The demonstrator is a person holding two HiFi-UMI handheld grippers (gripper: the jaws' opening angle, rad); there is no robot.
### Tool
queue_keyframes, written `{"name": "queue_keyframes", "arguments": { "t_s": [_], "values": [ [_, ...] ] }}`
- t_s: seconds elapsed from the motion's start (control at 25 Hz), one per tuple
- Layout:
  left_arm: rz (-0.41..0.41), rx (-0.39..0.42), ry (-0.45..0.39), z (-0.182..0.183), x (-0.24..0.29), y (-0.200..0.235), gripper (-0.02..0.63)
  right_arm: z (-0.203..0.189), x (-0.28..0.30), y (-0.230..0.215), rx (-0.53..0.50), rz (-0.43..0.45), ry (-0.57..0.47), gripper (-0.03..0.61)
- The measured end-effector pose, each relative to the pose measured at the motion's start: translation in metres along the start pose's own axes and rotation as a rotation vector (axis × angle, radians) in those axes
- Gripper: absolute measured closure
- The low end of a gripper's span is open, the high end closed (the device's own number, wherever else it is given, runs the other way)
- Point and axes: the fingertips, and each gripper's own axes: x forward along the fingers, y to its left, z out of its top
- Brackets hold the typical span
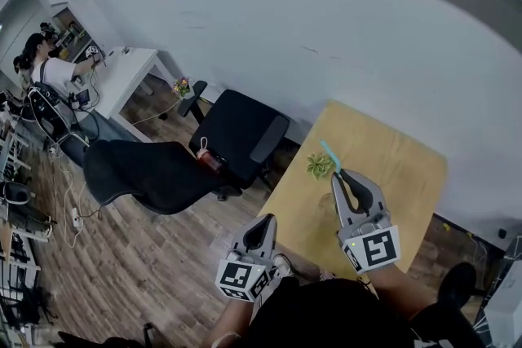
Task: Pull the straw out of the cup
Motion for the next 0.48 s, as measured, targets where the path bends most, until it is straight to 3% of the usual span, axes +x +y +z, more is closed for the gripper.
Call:
{"name": "queue_keyframes", "arguments": {
  "t_s": [0.24,0.48],
  "values": [
    [-0.001,0.066,-0.026,0.016,-0.004,-0.002,0.594,0.027,-0.019,0.008,0.005,0.009,-0.105,0.528],
    [-0.019,0.082,-0.033,0.024,-0.008,-0.006,0.594,0.043,-0.027,0.013,0.004,0.003,-0.136,0.528]
  ]
}}
